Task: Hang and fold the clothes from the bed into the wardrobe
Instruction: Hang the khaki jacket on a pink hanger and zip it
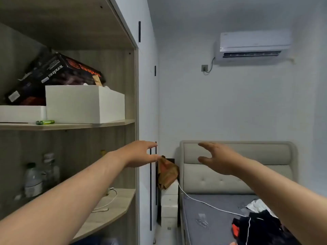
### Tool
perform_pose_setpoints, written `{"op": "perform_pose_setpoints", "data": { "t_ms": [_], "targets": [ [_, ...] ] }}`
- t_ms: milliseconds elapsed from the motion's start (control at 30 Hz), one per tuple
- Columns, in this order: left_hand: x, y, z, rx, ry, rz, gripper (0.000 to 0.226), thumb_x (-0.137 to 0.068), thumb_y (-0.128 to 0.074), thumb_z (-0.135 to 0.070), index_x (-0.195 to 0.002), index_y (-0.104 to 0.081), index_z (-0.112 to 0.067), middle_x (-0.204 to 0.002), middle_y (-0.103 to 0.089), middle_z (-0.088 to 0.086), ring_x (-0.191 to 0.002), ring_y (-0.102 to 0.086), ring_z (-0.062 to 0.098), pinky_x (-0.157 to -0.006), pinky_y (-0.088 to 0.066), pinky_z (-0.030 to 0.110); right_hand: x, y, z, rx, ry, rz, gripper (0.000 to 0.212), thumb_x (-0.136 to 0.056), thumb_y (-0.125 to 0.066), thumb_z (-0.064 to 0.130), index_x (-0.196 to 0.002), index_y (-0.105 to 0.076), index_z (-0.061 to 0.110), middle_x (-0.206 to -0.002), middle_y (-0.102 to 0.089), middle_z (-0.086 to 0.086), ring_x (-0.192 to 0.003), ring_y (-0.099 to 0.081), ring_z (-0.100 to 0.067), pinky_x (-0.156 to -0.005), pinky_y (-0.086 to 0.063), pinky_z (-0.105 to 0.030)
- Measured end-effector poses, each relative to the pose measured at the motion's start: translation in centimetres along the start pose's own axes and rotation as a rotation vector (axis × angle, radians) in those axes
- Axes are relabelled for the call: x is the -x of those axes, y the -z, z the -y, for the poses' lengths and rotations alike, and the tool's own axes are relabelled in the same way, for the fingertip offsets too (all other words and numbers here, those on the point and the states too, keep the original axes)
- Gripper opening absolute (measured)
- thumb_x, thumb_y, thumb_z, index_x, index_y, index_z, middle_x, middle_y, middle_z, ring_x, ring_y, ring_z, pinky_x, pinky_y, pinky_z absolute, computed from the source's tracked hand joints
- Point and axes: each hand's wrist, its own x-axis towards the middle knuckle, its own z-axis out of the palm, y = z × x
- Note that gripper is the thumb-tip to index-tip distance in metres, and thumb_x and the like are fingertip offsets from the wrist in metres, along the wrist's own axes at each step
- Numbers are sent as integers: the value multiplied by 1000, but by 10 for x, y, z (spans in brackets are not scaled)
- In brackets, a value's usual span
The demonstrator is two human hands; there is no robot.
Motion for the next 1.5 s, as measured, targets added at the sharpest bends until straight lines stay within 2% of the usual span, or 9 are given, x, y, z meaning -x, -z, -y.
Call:
{"op": "perform_pose_setpoints", "data": {
  "t_ms": [167,400,533,667,867,1000,1200,1333,1500],
  "targets": [
    [-59,-46,50,99,21,6,63,-92,-50,-55,-148,-31,-33,-154,-32,-11,-141,-31,11,-112,-28,31,-64,-68,-12,-71,13,13,63,-93,-53,44,-149,-33,24,-153,-37,3,-140,-35,-15,-113,-27,-28],
    [-169,-101,132,65,8,42,61,-93,-52,-49,-148,-30,-33,-154,-31,-12,-140,-33,11,-112,-31,31,-192,-166,-21,-120,-25,89,59,-94,-55,39,-147,-38,19,-152,-40,3,-140,-35,-14,-112,-26,-24],
    [-221,-117,159,100,17,7,55,-95,-50,-45,-145,-35,-31,-149,-39,-10,-135,-39,13,-104,-34,28,-247,-196,-27,-148,-47,114,56,-94,-55,35,-146,-40,19,-150,-42,2,-139,-36,-15,-110,-26,-23],
    [-259,-136,175,143,35,-32,55,-95,-49,-46,-146,-35,-29,-148,-40,-9,-133,-40,13,-104,-36,30,-284,-212,-38,-210,-81,100,46,-94,-55,28,-138,-48,16,-141,-53,-1,-129,-48,-18,-105,-36,-28],
    [-311,-170,188,171,56,-50,57,-95,-48,-46,-148,-32,-29,-150,-38,-11,-135,-38,12,-104,-35,28,-332,-249,-77,-295,-100,90,53,-94,-55,32,-144,-42,21,-146,-47,5,-134,-42,-11,-108,-30,-24],
    [-364,-207,183,217,44,-40,58,-95,-49,-47,-148,-32,-32,-153,-35,-10,-137,-38,13,-107,-34,30,-349,-280,-129,-328,-140,82,53,-95,-55,34,-144,-41,22,-146,-46,4,-135,-40,-11,-107,-31,-24],
    [-479,-288,153,228,-28,40,59,-95,-50,-46,-148,-33,-30,-154,-33,-10,-140,-32,11,-111,-30,28,-371,-323,-258,-301,-252,76,55,-95,-54,34,-146,-38,22,-150,-41,5,-138,-36,-10,-113,-26,-24],
    [-554,-349,114,213,-163,129,58,-94,-52,-45,-148,-34,-28,-154,-33,-9,-143,-24,6,-114,-22,25,-368,-332,-343,-244,-339,62,55,-95,-53,36,-147,-38,22,-151,-40,5,-138,-36,-10,-113,-27,-23],
    [-626,-414,39,246,-334,225,57,-95,-52,-41,-147,-36,-24,-154,-33,-5,-143,-27,8,-113,-16,19,-327,-326,-434,-207,-531,48,57,-96,-51,39,-148,-34,26,-153,-36,9,-140,-31,-8,-112,-24,-23]
  ]
}}
